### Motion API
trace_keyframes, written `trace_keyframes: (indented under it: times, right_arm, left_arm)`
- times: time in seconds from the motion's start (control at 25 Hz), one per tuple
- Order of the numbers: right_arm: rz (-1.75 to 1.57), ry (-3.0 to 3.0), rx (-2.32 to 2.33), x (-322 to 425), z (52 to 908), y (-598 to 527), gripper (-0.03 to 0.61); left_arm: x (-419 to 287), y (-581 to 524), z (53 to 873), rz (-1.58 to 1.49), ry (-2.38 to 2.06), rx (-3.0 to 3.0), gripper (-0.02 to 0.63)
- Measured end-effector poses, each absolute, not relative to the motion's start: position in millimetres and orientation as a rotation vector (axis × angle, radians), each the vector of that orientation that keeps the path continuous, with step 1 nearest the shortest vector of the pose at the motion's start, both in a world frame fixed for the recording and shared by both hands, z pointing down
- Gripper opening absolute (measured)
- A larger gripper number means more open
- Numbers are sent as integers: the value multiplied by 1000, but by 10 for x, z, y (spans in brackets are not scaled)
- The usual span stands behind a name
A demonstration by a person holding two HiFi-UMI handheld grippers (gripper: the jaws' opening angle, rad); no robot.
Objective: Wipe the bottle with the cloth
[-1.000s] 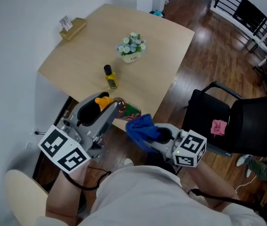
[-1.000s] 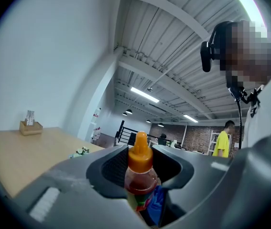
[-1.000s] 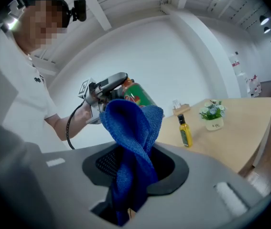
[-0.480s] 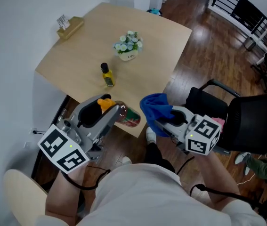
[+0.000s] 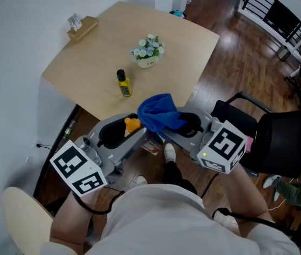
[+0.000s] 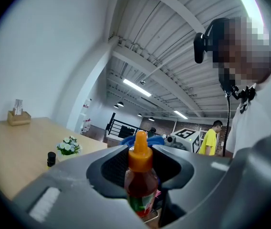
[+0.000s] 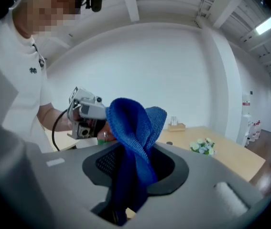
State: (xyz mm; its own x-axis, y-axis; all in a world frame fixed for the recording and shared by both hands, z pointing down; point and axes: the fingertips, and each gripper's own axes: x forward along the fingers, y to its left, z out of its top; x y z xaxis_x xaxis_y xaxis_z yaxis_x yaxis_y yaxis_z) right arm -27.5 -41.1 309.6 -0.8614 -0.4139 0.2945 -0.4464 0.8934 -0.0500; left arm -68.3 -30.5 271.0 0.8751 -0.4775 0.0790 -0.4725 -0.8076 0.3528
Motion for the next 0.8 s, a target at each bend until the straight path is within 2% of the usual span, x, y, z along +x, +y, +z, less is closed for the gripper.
trace_keyframes:
  times: [0.4,0.6,0.8]
  right_arm:
    - [430,-2619,721,6,3923,-303,138]
    - [374,-2708,769,108,3508,-108,138]
    - [261,-2826,616,-254,3023,133,138]
  left_arm:
    - [-735,-363,2590,-64,-742,2676,160]
    - [-777,-416,2590,-63,-836,2668,160]
    - [-852,-595,2617,-54,-918,2653,160]
